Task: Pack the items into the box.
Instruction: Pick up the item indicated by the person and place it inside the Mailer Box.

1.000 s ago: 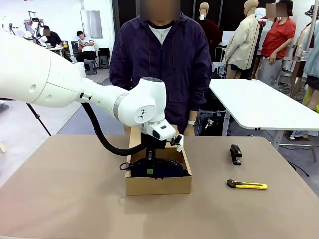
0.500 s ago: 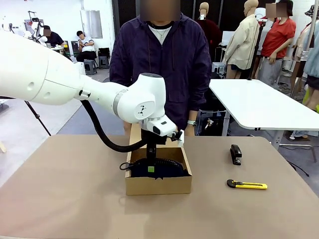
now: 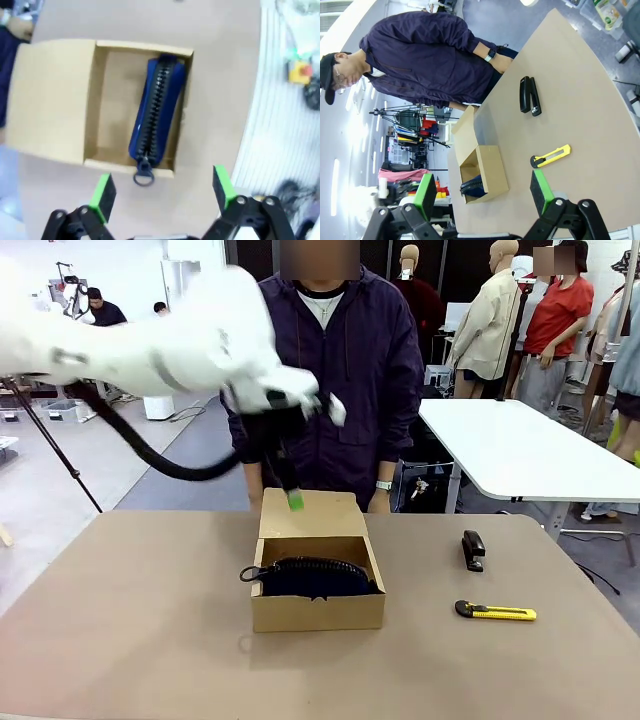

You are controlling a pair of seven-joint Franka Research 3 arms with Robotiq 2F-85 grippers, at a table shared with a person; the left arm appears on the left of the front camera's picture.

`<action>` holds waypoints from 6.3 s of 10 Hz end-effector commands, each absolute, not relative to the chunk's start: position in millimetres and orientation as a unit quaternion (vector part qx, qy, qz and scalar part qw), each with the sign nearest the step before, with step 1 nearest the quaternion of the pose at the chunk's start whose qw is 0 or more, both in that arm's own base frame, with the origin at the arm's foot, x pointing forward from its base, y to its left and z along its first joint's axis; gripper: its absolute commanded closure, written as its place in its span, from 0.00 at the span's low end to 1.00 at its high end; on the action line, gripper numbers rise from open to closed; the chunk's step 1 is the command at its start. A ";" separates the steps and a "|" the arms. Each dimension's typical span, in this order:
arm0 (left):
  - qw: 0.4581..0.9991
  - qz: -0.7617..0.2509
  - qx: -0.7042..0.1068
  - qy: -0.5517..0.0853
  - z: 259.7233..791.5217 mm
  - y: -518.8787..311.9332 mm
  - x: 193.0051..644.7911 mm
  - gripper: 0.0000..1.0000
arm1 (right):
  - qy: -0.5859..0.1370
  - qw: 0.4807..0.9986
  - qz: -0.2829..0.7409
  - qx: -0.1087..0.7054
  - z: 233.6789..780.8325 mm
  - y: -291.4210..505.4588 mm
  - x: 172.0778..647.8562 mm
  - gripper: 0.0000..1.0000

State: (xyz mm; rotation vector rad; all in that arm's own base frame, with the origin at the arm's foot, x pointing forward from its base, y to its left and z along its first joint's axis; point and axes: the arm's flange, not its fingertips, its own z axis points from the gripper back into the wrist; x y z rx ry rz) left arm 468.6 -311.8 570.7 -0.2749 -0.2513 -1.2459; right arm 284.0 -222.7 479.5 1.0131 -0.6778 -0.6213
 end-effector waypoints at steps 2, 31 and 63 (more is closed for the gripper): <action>0.873 -0.347 -0.284 -0.191 570.9 -159.6 436.0 0.00 | -0.327 0.768 -0.280 0.475 479.5 -223.3 286.9 0.00; 0.833 -0.103 -0.487 -0.240 519.7 26.3 382.4 0.00 | -0.254 0.954 -0.078 0.141 524.6 -92.5 407.1 0.00; 0.833 -0.103 -0.487 -0.240 519.7 26.3 382.4 0.00 | -0.059 0.991 -0.113 0.041 314.0 4.4 624.5 0.00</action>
